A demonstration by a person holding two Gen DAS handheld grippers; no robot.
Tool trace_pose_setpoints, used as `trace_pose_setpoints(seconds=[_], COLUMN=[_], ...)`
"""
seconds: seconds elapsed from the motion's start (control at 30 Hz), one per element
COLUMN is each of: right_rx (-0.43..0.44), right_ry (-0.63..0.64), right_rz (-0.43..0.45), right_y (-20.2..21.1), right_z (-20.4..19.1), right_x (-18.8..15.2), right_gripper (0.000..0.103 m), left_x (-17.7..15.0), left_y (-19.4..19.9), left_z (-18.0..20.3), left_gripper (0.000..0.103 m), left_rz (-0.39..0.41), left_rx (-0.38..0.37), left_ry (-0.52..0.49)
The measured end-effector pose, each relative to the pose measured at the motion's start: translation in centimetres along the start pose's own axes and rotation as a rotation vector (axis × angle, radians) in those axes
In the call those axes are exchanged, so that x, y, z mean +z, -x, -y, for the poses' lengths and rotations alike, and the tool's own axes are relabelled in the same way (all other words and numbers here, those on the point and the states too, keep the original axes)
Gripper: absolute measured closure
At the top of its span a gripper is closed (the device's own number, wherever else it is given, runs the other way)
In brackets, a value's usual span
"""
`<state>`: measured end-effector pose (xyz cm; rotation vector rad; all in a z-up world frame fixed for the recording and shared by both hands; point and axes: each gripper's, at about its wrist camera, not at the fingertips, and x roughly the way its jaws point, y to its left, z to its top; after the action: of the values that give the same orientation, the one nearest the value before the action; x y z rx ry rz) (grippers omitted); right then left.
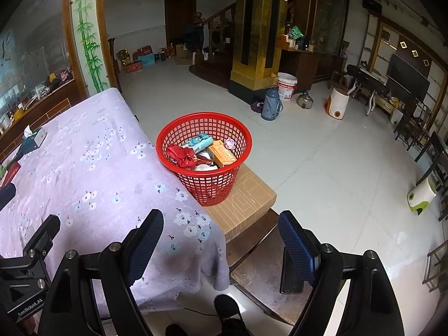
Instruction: Collect trash
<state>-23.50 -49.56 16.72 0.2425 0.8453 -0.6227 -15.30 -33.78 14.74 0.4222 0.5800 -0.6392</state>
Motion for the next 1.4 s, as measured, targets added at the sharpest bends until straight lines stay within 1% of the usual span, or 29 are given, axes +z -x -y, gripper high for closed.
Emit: trace_pose_setpoints(seconds=[0.53, 1.23, 1.4], right_rx=[0.010, 0.030, 0.031], right_ry=[0.022, 0.040, 0.049], right_rz=[-0.012, -0.017, -0.030], right_y=[-0.2, -0.5, -0.9], right_z=[-0.1, -0.8, -1.1], right_x=[-0.1, -0.3, -0.2], right_gripper=[0.016, 0.016, 0.016], left_x=[-0.7, -1.2, -1.2], left_y=[0.3, 0.6, 0.6], left_z=[0.2, 0.0, -0.1], left_gripper=[0.006, 0.006, 0.006], left_rz=[-0.031, -0.039, -0.042], left_rx=[-0.016, -0.004, -0.007], left_ry=[0.021, 0.040, 0.043])
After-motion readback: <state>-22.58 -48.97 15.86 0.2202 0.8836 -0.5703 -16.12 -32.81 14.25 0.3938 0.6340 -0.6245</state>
